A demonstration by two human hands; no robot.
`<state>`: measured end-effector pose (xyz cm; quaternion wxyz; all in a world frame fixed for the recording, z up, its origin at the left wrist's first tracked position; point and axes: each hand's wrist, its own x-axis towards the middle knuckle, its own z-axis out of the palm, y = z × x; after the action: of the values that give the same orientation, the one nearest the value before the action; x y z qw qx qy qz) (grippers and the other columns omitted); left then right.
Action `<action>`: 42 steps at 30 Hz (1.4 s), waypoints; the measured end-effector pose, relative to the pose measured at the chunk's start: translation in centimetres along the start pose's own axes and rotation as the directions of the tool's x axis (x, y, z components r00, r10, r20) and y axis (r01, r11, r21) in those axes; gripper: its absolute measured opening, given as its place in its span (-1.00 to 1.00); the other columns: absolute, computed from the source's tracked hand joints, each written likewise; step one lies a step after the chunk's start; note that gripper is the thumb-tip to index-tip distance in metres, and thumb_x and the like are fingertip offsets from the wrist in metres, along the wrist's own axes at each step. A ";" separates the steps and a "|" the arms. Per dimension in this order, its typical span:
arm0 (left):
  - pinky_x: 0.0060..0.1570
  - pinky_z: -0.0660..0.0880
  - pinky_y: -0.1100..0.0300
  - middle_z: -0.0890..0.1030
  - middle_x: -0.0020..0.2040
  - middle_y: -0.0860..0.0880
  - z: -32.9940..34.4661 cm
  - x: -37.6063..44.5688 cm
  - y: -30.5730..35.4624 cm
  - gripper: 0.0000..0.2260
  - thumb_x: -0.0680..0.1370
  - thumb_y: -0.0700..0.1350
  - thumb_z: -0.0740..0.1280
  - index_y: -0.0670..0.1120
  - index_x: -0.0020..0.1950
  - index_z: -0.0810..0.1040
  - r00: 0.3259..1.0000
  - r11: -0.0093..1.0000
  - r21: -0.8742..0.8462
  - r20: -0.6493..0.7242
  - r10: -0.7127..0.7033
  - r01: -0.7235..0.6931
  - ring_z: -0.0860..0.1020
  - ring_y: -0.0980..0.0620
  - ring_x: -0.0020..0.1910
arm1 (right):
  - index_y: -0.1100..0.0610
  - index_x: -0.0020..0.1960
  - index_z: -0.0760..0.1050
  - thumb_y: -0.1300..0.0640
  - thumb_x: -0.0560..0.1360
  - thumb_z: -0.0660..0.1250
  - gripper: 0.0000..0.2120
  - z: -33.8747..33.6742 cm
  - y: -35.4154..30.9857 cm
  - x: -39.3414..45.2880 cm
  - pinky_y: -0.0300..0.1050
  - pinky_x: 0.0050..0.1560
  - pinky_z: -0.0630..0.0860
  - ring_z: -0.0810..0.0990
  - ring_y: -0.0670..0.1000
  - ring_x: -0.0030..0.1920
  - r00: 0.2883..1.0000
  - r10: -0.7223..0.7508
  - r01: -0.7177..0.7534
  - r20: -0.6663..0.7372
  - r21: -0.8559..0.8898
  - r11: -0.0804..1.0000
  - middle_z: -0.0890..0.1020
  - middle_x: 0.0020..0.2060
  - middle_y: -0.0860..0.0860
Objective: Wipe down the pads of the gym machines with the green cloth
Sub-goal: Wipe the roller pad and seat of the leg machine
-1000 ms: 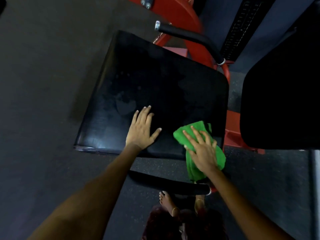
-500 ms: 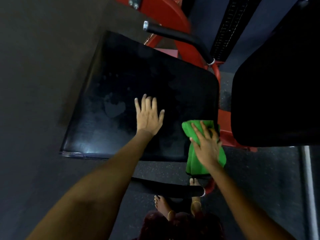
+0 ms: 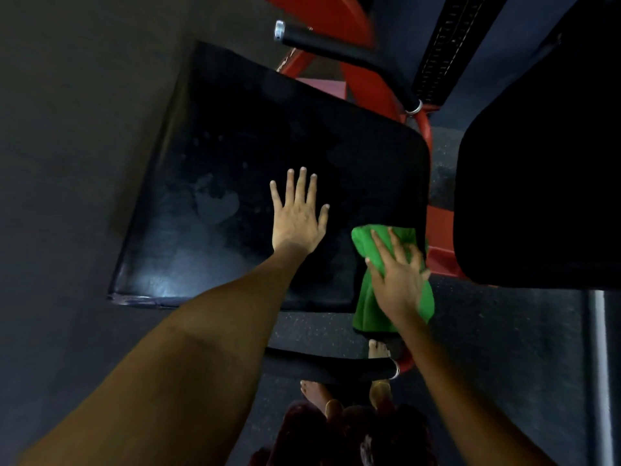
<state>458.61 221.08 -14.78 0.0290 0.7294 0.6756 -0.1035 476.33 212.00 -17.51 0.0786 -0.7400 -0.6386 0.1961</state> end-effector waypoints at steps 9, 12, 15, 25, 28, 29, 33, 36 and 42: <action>0.44 -0.23 -0.23 -0.13 0.57 -0.11 -0.2 0.2 0.1 -0.44 0.65 0.15 -0.15 -0.10 0.57 -0.14 1.000 1.000 -0.007 0.004 0.002 -0.002 -0.20 -0.13 0.54 | -0.16 0.47 0.21 -0.12 0.53 0.10 -0.50 0.5 -1.7 -0.9 0.26 0.08 0.39 0.33 0.14 0.30 0.980 -0.201 0.198 -0.016 -0.104 0.975 0.32 0.46 -0.07; 0.43 -0.25 -0.24 -0.15 0.57 -0.12 -0.1 0.2 0.1 -0.44 0.65 0.15 -0.17 -0.10 0.56 -0.16 1.000 1.000 0.000 0.010 0.003 -0.003 -0.21 -0.14 0.54 | -0.13 0.46 0.27 -0.15 0.53 0.08 -0.50 -0.1 0.3 -0.2 0.29 0.06 0.38 0.35 0.20 0.29 0.998 -0.063 0.063 0.000 -0.060 0.996 0.35 0.44 -0.04; 0.42 -0.27 -0.23 -0.16 0.57 -0.12 -0.1 0.1 0.1 -0.44 0.64 0.14 -0.17 -0.10 0.56 -0.17 1.000 1.000 -0.012 0.021 0.001 -0.001 -0.23 -0.14 0.53 | -0.14 0.49 0.22 -0.11 0.59 0.14 -0.53 -0.3 -1.3 3.5 0.27 0.18 0.26 0.24 0.23 0.38 0.985 0.172 -0.172 -0.018 -0.014 0.985 0.25 0.49 -0.04; 0.40 -0.35 -0.21 -0.12 0.57 -0.10 0.1 0.4 -0.1 -0.46 0.61 0.07 -0.20 -0.10 0.56 -0.12 1.000 0.998 -0.068 0.021 0.011 -0.009 -0.21 -0.13 0.54 | -0.14 0.44 0.28 -0.14 0.52 0.06 -0.50 0.1 -5.1 3.9 0.29 0.08 0.39 0.39 0.16 0.28 0.991 -0.136 0.137 0.016 -0.105 0.985 0.35 0.44 -0.05; 0.38 -0.38 -0.18 -0.08 0.57 -0.10 0.1 0.4 -0.1 -0.42 0.57 0.09 -0.30 -0.10 0.56 -0.09 1.000 0.997 -0.073 0.008 0.005 -0.004 -0.18 -0.12 0.54 | -0.14 0.45 0.27 -0.13 0.53 0.11 -0.52 -0.5 -1.8 4.3 0.29 0.07 0.39 0.37 0.19 0.28 0.998 -0.055 0.056 0.006 -0.107 0.993 0.37 0.43 -0.03; 0.38 -0.39 -0.18 -0.09 0.57 -0.10 0.1 0.5 -0.1 -0.42 0.56 0.10 -0.31 -0.10 0.56 -0.09 1.000 0.997 -0.074 0.006 0.006 -0.006 -0.18 -0.12 0.54 | -0.13 0.46 0.26 -0.11 0.55 0.16 -0.52 -0.6 -1.6 5.4 0.30 0.10 0.36 0.35 0.22 0.31 0.999 0.041 -0.042 -0.018 -0.072 0.997 0.35 0.44 -0.01; 0.39 -0.37 -0.18 -0.06 0.57 -0.10 0.6 0.5 -0.2 -0.45 0.59 0.09 -0.27 -0.10 0.54 -0.10 1.000 0.997 -0.072 -0.018 0.001 -0.002 -0.15 -0.12 0.54 | -0.12 0.52 0.14 -0.09 0.60 0.15 -0.49 -1.1 -5.0 10.8 0.27 0.26 0.18 0.15 0.22 0.44 0.950 0.308 -0.308 -0.047 0.007 0.951 0.16 0.52 -0.02; 0.41 -0.26 -0.20 0.11 0.55 -0.13 0.8 0.6 -0.1 -0.47 0.60 0.08 -0.15 -0.13 0.53 0.04 0.999 0.997 -0.082 -0.048 -0.011 0.008 0.01 -0.15 0.54 | -0.16 0.51 0.12 -0.11 0.59 0.11 -0.50 -1.1 -7.6 12.5 0.33 0.28 0.17 0.15 0.21 0.45 0.991 0.135 -0.135 0.015 -0.013 0.991 0.14 0.53 -0.04; 0.42 -0.14 -0.22 0.22 0.51 -0.14 1.0 0.6 -0.1 -0.49 0.60 0.07 -0.08 -0.13 0.49 0.10 0.997 0.997 -0.078 -0.081 -0.011 0.004 0.12 -0.16 0.52 | -0.16 0.42 0.31 -0.17 0.51 0.06 -0.51 -0.7 -3.2 8.2 0.33 0.08 0.40 0.40 0.16 0.26 0.971 -0.236 0.239 0.037 -0.135 0.962 0.40 0.40 -0.05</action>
<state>458.45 221.46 -15.87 0.0296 0.7288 0.6825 -0.0476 474.54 220.62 -17.22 0.0432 -0.6597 -0.7356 0.1481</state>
